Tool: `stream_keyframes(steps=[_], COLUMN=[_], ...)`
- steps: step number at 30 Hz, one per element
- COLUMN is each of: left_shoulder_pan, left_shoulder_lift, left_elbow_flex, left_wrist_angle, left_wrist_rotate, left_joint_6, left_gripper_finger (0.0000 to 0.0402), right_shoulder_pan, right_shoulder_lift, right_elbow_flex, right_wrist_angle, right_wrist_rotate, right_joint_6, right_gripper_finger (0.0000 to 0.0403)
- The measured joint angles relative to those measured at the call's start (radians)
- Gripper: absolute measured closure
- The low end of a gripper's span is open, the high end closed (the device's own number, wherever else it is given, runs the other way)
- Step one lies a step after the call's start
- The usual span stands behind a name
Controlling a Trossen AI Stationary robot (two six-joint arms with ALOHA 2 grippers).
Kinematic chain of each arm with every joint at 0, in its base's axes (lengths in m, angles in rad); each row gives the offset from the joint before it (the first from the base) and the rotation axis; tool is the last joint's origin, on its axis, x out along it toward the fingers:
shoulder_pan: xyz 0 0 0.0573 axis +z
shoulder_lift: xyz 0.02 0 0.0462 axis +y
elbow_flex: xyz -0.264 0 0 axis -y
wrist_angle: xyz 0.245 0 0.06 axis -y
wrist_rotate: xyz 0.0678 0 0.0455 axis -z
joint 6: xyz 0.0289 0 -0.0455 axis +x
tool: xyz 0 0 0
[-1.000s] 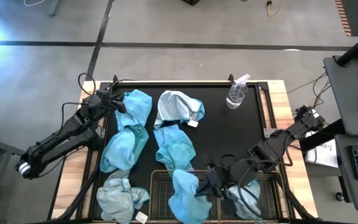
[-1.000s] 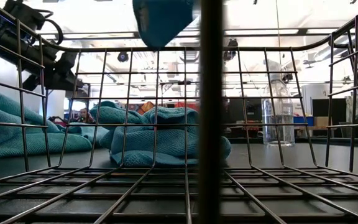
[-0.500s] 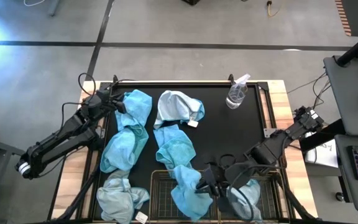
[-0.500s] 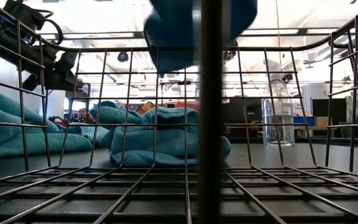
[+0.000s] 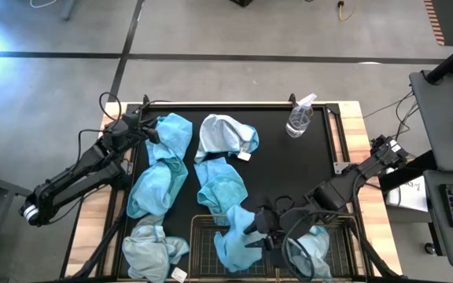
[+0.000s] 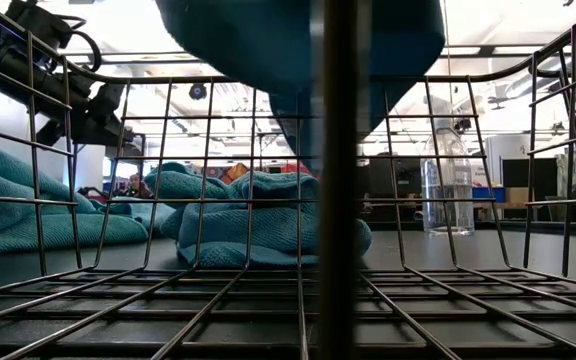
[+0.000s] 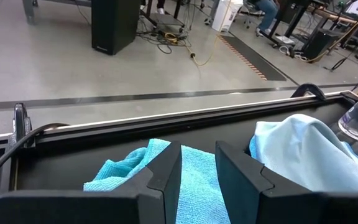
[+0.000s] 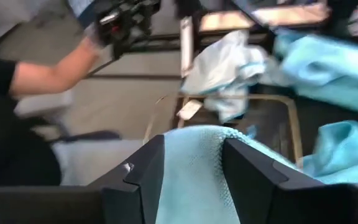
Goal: Sort microfiber towel by color & place in baskets
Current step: Put the blue towel into the left wire basket, then put the light blue towel into the right wire basket
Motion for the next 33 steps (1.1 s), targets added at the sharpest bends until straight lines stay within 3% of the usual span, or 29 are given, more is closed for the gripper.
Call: stream_keyframes(steps=[4,13,19,26,30,33], left_shoulder_pan=[0.000,0.000,0.000,0.000,0.000,0.000], left_shoulder_lift=[0.000,0.000,0.000,0.000,0.000,0.000], left_elbow_flex=[0.000,0.000,0.000,0.000,0.000,0.000], left_wrist_angle=[0.000,0.000,0.000,0.000,0.000,0.000], left_wrist_rotate=[0.001,0.001,0.001,0.002,0.002,0.002], left_joint_6=[0.016,0.024,0.024,0.025,0.025,0.024], left_gripper_finger=[0.0318,0.0318,0.0318,0.0318,0.0318,0.0318], right_shoulder_pan=[0.000,-0.005,-0.026,-0.040,-0.053,-0.073], right_shoulder_lift=[0.005,0.010,0.011,0.011,0.011,0.011], right_elbow_flex=[0.000,0.000,0.000,0.000,0.000,0.000], right_wrist_angle=[-0.020,-0.112,-0.198,-0.254,-0.246,-0.247], right_wrist_rotate=[-0.164,-0.161,-0.068,-0.066,0.057,0.090], right_joint_6=[0.001,-0.007,0.030,-0.038,-0.043,-0.074], right_gripper_finger=[0.0254,0.0271,0.0282,0.0291,0.0297,0.0302])
